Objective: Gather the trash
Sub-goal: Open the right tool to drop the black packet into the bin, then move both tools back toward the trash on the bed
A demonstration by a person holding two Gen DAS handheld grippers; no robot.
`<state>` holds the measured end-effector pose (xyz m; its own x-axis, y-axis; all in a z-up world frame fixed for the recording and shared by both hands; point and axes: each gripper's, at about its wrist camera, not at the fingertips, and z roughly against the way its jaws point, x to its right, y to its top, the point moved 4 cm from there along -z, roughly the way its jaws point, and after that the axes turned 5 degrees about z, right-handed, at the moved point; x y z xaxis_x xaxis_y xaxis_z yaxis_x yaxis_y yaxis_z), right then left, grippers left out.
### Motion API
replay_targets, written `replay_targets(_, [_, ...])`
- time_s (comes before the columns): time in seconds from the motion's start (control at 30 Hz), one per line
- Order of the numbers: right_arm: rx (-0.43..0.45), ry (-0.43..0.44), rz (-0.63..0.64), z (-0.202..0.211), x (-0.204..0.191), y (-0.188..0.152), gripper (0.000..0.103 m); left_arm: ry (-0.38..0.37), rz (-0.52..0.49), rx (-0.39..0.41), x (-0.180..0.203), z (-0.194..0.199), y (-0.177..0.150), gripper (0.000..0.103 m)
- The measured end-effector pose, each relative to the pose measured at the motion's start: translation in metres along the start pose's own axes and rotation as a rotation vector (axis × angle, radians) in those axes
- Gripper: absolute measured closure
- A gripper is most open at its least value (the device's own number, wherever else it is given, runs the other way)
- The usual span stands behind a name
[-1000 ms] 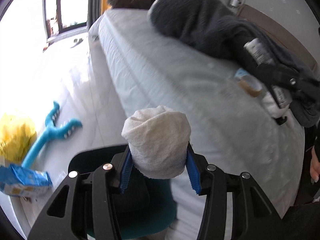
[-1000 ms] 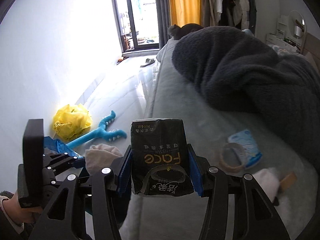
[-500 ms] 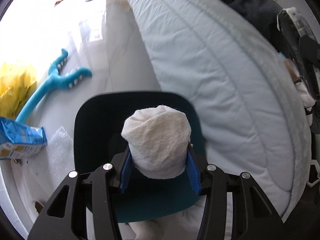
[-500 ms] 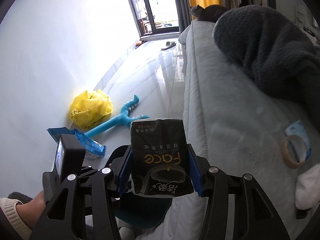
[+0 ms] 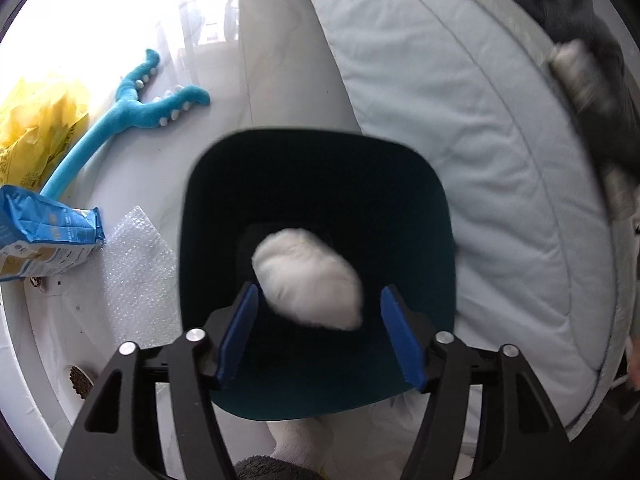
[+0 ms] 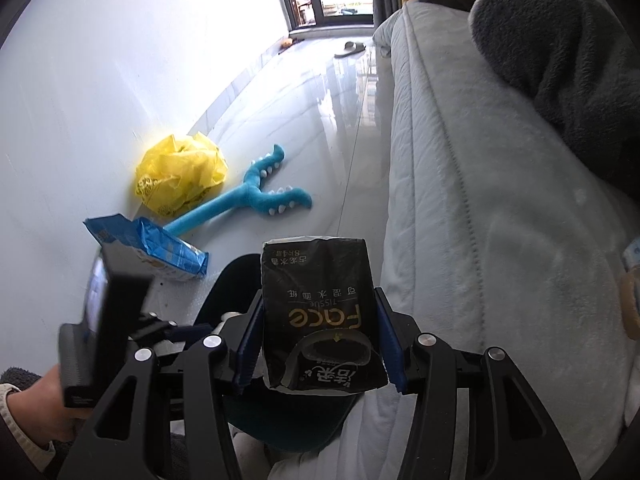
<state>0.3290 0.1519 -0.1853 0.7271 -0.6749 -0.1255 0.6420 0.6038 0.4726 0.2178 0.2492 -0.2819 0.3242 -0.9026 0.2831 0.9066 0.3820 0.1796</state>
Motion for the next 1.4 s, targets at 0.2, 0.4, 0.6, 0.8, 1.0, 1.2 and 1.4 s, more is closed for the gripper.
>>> replay_targets(0.2, [-0.067, -0.007, 0.007, -0.027, -0.004, -0.004, 0.051, -0.008, 0.006, 0.111, -0.01, 0.029, 0.013, 0.027])
replay_targets(0.4, [-0.121, -0.026, 0.026, -0.05, -0.007, -0.011, 0.051, 0.033, -0.012, 0.264, -0.018, 0.063, 0.021, 0.027])
replay_targets(0.6, [-0.172, -0.014, 0.046, -0.074, -0.019, -0.02, 0.05, 0.009, -0.034, 0.429, -0.014, 0.106, 0.033, 0.027])
replay_targets(0.8, [-0.24, 0.021, 0.085, -0.101, -0.045, -0.034, 0.05, -0.094, -0.027, 0.528, 0.0, 0.15, 0.041, 0.025])
replay_targets(1.0, [-0.28, 0.051, 0.094, -0.119, -0.057, -0.042, 0.05, -0.126, -0.027, 0.611, 0.014, 0.176, 0.042, 0.019])
replay_targets(1.2, [-0.282, 0.05, 0.093, -0.118, -0.057, -0.044, 0.037, -0.078, -0.159, 0.743, 0.035, 0.209, 0.04, 0.018])
replay_targets(1.4, [-0.22, 0.076, 0.102, -0.103, -0.063, -0.031, 0.023, -0.124, -0.182, 0.782, 0.048, 0.224, 0.036, 0.014])
